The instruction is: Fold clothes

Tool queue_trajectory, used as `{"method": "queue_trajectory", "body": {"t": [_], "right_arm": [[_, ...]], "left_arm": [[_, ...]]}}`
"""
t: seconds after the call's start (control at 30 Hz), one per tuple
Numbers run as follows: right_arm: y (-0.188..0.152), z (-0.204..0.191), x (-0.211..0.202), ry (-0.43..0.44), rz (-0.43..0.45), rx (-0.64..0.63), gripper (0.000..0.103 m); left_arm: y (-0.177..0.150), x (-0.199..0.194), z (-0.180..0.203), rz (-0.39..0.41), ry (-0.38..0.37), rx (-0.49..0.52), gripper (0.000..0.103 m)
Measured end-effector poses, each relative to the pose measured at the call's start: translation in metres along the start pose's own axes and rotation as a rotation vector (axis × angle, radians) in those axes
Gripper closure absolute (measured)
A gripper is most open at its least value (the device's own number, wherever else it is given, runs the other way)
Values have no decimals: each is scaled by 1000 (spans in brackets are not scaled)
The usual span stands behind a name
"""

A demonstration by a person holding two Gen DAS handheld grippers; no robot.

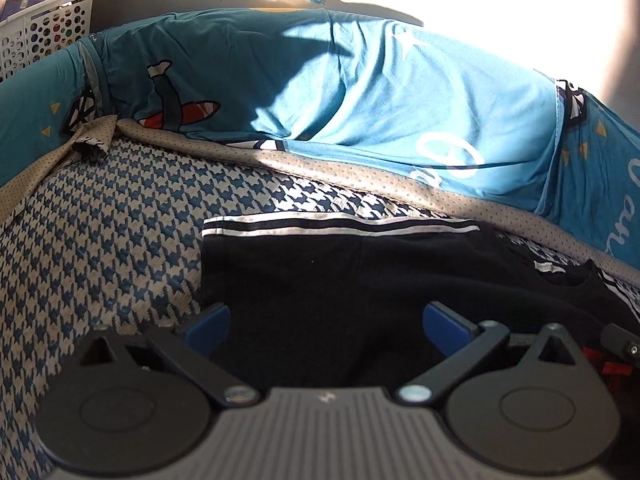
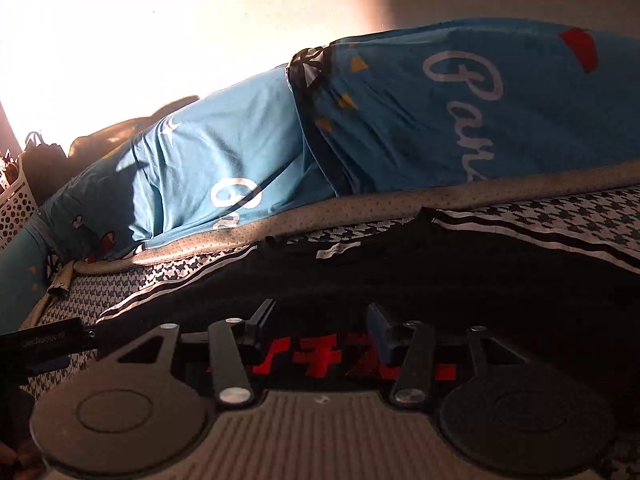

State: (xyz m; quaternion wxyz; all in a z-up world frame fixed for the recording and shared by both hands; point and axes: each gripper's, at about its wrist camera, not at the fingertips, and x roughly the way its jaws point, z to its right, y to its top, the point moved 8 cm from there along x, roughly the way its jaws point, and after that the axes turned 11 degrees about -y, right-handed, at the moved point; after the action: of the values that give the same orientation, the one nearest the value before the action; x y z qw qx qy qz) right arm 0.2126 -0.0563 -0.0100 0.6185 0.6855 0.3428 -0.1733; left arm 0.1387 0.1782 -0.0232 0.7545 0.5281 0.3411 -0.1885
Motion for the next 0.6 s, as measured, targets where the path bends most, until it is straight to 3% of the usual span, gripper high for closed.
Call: {"method": "queue_trajectory", "body": {"t": [0.4, 0.6], "right_arm": [[0, 54, 18, -75, -9, 12, 53], [12, 69, 25, -132, 37, 2, 50]], "left_arm": [[-19, 33, 53, -26, -110, 101, 0], [-29, 48, 77, -35, -163, 148, 0]]}}
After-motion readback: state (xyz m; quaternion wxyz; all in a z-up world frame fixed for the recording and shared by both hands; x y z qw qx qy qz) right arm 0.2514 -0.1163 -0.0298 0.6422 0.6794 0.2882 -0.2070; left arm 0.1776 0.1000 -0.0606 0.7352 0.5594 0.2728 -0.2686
